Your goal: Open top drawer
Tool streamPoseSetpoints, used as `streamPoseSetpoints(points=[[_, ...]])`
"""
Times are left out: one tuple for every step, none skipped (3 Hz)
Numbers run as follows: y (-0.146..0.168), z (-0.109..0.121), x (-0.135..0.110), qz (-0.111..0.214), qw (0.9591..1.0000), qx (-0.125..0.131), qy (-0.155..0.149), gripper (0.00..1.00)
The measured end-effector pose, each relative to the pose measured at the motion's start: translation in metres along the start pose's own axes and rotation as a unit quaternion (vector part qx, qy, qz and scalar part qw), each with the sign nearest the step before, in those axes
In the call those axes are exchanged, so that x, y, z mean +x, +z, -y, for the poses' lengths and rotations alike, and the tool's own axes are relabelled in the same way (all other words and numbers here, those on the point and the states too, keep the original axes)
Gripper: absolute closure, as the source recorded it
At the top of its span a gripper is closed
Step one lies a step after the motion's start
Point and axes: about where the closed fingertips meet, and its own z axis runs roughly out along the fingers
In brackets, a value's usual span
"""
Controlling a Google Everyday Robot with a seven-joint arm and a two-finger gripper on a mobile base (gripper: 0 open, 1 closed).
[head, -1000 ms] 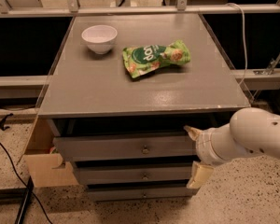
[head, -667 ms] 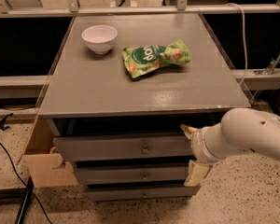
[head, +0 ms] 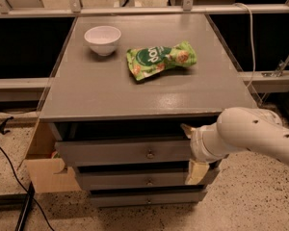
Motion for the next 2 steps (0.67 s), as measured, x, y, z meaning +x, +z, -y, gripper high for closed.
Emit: streamPoseSetpoints(points=[[0.0095, 0.0083, -0.0025, -0.003, 1.0000, -0.003, -0.001, 0.00], [0.0192, 0.0110, -0.0016, -0.009, 0.9999, -0.010, 0.003, 0.00]])
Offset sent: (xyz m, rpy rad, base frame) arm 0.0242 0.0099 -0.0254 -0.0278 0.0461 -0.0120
